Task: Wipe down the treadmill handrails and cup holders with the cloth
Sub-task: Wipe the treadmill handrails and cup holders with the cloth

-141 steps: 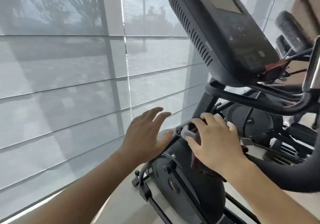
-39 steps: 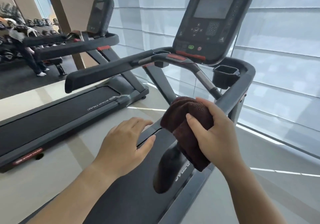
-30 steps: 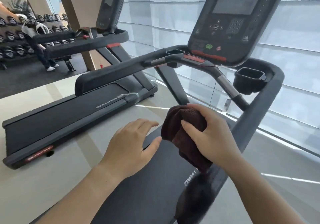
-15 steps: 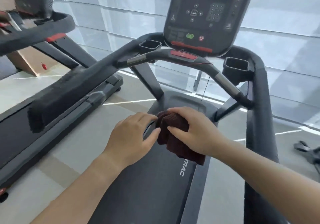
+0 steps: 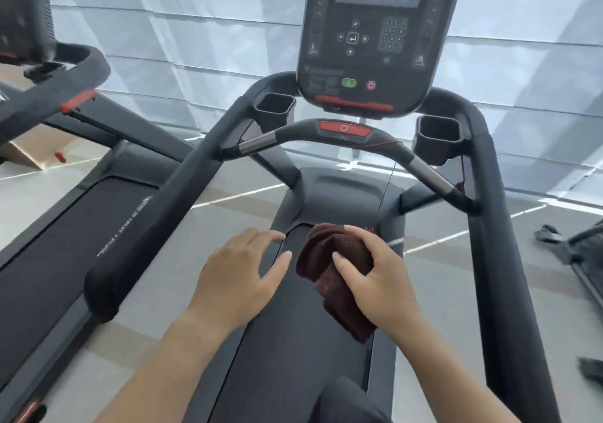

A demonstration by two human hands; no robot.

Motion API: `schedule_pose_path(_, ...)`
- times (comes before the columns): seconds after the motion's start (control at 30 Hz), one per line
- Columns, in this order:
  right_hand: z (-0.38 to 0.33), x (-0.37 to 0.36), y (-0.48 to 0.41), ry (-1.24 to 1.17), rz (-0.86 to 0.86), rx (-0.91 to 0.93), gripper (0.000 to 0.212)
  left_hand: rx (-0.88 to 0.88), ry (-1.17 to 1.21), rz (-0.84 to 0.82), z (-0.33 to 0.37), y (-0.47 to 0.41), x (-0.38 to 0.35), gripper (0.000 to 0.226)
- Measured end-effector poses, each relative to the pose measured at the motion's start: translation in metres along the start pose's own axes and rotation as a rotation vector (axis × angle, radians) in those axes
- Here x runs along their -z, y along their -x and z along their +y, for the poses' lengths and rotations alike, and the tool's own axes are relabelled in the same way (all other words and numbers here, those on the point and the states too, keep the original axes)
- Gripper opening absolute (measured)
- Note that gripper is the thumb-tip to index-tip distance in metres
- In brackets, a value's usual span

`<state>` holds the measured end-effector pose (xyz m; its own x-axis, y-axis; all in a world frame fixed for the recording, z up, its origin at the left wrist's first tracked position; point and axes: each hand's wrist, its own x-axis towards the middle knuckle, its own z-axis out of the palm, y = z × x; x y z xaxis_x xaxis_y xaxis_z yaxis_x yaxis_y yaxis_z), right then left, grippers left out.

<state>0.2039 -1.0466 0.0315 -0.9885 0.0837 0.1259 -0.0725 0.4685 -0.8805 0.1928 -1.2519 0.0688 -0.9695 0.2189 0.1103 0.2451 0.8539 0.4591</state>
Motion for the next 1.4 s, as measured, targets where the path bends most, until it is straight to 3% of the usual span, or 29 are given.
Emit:
schedule_pose_path(0.23,0.034,0.023,-0.072,-0.039,0.13,-0.083,0.04,-0.036,0.031,-0.091,0.004,-0.107,-0.027,0.035)
schedule_pose_path(0.63,0.043,0.057,-0.245,-0.072,0.13,0.064,0.04,-0.022,0.012,-0.049,0.02,-0.275,-0.036,0.029)
schedule_pose_path(1.07,0.004,0.008,-0.324,-0.063,0.058,0.207,0.041,0.066,-0.011,0.022,-0.042,-0.323,-0.01,0.026)
schedule_pose_path(1.4,-0.043,-0.13,-0.34,-0.064,-0.115,0.243,0.043,0.229,-0.016,0.077,-0.17,-0.279,0.05,0.025)
